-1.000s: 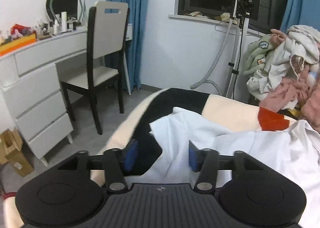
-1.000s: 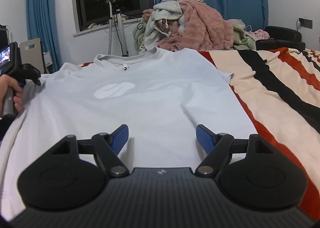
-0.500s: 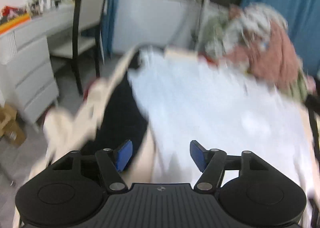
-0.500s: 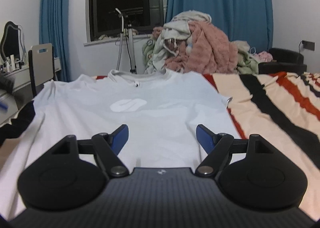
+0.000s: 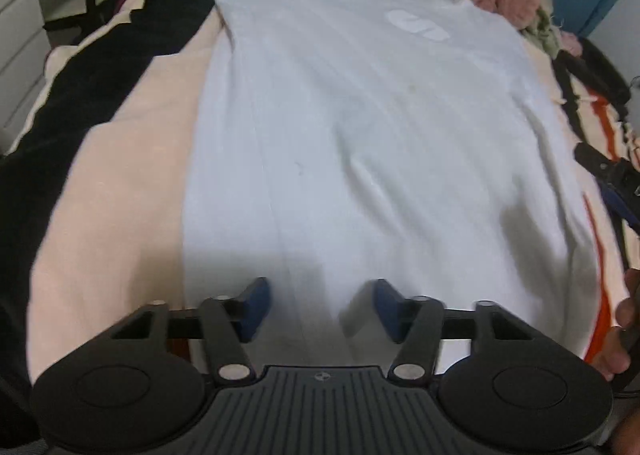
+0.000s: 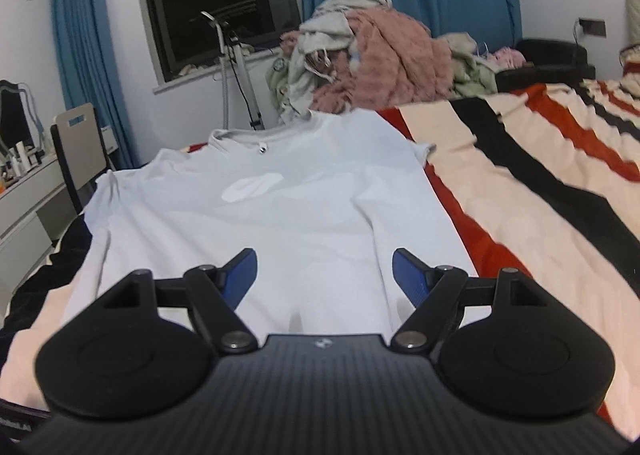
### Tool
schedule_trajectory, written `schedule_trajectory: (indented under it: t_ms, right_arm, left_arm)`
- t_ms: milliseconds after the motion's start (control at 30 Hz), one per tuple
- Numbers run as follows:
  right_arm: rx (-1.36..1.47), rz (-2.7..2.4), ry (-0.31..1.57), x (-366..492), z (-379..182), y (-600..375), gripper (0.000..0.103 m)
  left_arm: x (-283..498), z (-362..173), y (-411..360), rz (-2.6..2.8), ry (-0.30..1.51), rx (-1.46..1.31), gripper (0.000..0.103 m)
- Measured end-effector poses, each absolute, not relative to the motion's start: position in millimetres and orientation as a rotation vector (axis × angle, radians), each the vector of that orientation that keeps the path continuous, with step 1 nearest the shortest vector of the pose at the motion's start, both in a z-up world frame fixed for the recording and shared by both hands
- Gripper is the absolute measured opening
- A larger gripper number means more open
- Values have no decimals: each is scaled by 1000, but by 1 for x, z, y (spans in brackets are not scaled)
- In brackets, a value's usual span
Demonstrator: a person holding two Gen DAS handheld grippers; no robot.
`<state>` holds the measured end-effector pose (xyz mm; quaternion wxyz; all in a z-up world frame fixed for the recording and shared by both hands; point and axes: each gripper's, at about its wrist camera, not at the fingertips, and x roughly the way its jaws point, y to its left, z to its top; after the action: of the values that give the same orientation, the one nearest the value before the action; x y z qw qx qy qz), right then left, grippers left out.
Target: Fold clothes
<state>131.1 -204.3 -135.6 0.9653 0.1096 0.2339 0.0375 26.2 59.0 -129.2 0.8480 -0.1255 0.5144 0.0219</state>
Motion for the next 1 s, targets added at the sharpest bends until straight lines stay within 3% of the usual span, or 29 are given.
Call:
schedule_trajectory:
  t_ms: [67,100,267,600,667,833,1000]
  right_arm:
    - [245,72,486,131,-137,-208,76]
    - [255,70,489,130,-137,-209,76]
    - [254,60,480,129,-136,-208,76]
    - [206,96,458,127,-131,-199,76]
    - [193,100,447,125,-129,-198,76]
    - [179,111,424,120,-124,-196,76]
    - [173,122,389,116,-117,-196,76]
  left_arm:
    - [22,-125,65,52,1103,-285,23]
    - [19,-122,68,54,1112,-295,7]
    - [7,-94,86,43,1134,-272,5]
    - [-12,-83,149,320,1371,-120,0]
    - [-15,-78,149,326,1368,-120,1]
    - [-22,-51,130,282,1241,-59,28]
    - [-20,-25,85,148,1042,3,42]
